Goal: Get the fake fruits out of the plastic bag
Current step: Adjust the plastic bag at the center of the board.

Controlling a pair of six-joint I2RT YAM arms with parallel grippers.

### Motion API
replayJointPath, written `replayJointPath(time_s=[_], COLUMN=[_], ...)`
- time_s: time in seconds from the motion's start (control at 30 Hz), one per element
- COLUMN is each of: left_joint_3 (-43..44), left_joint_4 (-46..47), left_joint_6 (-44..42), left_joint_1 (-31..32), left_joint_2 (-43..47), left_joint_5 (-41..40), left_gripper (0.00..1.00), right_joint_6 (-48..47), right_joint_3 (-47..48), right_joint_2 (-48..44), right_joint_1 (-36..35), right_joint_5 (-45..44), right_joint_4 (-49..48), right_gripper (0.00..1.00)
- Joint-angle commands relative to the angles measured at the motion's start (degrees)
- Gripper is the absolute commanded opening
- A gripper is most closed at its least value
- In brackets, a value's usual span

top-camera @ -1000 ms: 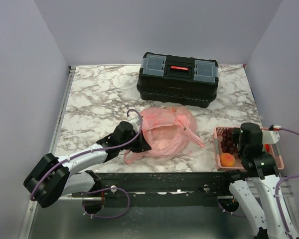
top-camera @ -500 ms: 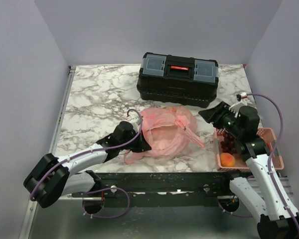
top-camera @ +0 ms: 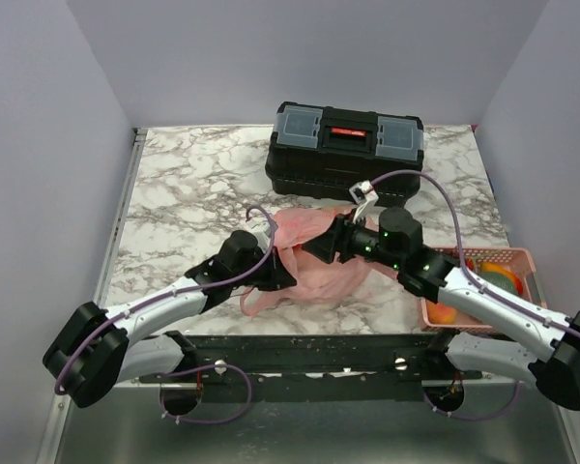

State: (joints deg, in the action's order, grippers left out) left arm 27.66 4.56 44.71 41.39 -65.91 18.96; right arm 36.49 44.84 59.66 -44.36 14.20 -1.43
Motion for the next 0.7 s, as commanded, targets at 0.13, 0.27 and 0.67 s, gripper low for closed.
replayJointPath(time_s=[0.13,0.27,0.67], left_joint_3=[2.3,1.1,-1.9], left_joint_4=[-0.7,1.4,13.6], left_joint_6=[1.1,1.6,6.7], left_joint_1=[0.2,0.4,1.8], left_joint_2=[2.4,1.0,-8.7], left_joint_5=[2.1,3.3,10.2], left_gripper=[0.00,0.00,0.00], right_joint_6=[-7.5,-6.7,38.7], right_joint_3=[-7.9,-10.7,-27.7], right_joint_2=[7.7,7.8,-3.6], right_joint_1=[-9.4,-9.5,-9.5], right_joint_5=[-25.4,-35.6,-56.0], right_joint_4=[-7.9,-7.1,13.6], right_gripper=[0.53,0.52,0.47])
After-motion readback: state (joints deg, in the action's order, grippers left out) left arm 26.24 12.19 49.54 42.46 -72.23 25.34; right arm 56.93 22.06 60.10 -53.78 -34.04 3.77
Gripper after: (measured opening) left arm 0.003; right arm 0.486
